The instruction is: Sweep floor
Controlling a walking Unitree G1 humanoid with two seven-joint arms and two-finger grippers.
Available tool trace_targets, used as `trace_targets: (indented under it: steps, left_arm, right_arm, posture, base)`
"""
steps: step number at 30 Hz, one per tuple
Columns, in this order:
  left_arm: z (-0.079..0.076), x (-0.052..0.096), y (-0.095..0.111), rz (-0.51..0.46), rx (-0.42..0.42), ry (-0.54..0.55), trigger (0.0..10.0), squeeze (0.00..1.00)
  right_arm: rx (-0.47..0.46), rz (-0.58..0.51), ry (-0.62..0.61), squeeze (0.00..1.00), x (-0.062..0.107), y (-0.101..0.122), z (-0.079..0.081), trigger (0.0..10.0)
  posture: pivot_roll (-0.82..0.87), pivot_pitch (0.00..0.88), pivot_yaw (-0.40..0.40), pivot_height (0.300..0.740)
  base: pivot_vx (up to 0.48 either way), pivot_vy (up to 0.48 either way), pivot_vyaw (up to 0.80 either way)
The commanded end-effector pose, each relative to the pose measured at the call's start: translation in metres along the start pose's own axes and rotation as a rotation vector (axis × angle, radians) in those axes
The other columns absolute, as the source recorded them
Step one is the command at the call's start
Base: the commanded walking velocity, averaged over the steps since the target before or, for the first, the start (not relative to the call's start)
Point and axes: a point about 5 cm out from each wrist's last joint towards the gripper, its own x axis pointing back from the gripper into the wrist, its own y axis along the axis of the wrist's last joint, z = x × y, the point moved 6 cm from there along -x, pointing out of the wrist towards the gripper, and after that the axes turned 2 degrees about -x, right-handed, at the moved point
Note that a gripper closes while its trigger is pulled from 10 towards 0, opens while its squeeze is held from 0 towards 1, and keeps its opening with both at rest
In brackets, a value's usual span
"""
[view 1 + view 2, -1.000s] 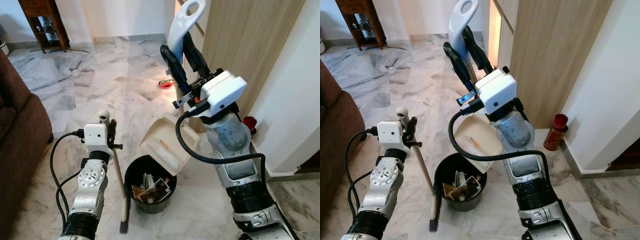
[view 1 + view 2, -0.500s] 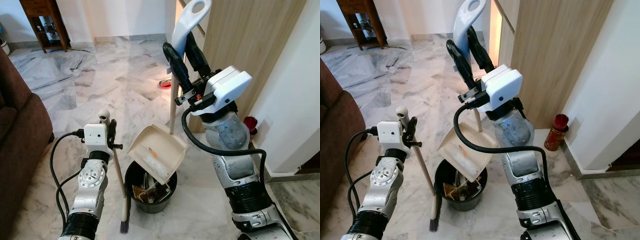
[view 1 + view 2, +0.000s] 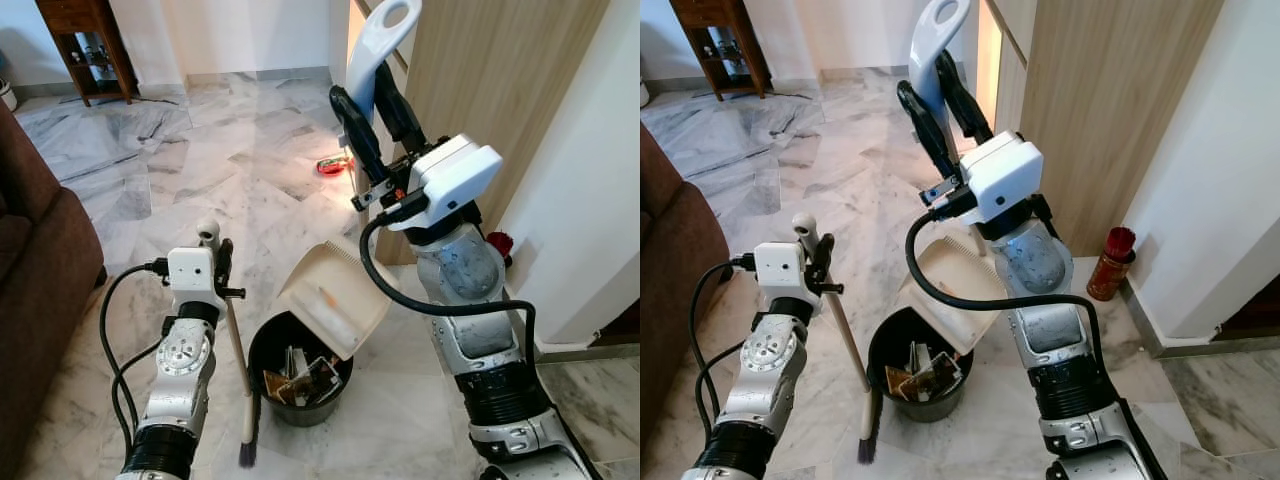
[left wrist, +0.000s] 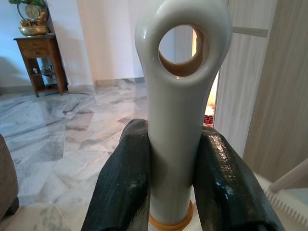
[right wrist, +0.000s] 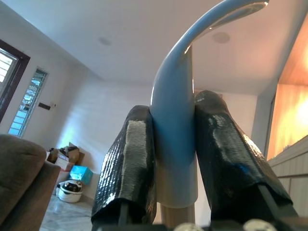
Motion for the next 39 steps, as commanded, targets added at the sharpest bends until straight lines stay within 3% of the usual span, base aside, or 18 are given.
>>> trace_targets:
  steps: [1,11,26,31,35,38,39]
  left_arm:
    - [-0.0003,-0.0045,0.0195,-0.080,0.006,-0.005,10.0,0.00]
    - [-0.0006,-0.0045,0.0199,-0.081,0.006,-0.007,10.0,0.00]
    - [-0.0010,-0.0045,0.0202,-0.082,0.007,-0.008,10.0,0.00]
    - [-0.0010,-0.0044,0.0202,-0.083,0.009,-0.008,10.0,0.00]
    - [-0.0012,-0.0045,0.0203,-0.083,0.009,-0.009,10.0,0.00]
    - [-0.0008,-0.0045,0.0201,-0.083,0.009,-0.007,10.0,0.00]
    - [-0.0013,-0.0045,0.0200,-0.082,0.009,-0.008,10.0,0.00]
  right_arm:
    - [0.024,-0.087,0.014,0.00,-0.0077,0.0220,0.0016,10.0]
    - [0.084,-0.101,-0.014,0.00,-0.0083,0.0251,-0.0051,10.0]
    - [0.023,-0.061,0.015,0.00,-0.0080,0.0177,0.0017,10.0]
    - [0.119,-0.086,0.006,0.00,-0.0079,0.0224,-0.0019,10.0]
    - [0.090,-0.082,-0.005,0.00,-0.0083,0.0212,-0.0033,10.0]
    - [0.161,-0.086,0.018,0.00,-0.0083,0.0226,-0.0007,10.0]
    - [0.104,-0.076,0.001,0.00,-0.0080,0.0197,-0.0015,10.0]
  posture:
    - [0.07,0.040,0.032,0.740]
    - [0.07,0.039,0.033,0.740]
    - [0.07,0.038,0.031,0.740]
    - [0.07,0.038,0.031,0.740]
    - [0.07,0.038,0.031,0.740]
    - [0.07,0.038,0.031,0.740]
    - [0.07,0.038,0.031,0.740]
  base:
    - [0.000,0.000,0.00]
    - [0.000,0.000,0.00]
    - [0.000,0.000,0.00]
    - [0.000,0.000,0.00]
    - [0.000,0.000,0.00]
    - [0.000,0.000,0.00]
    - [0.000,0.000,0.00]
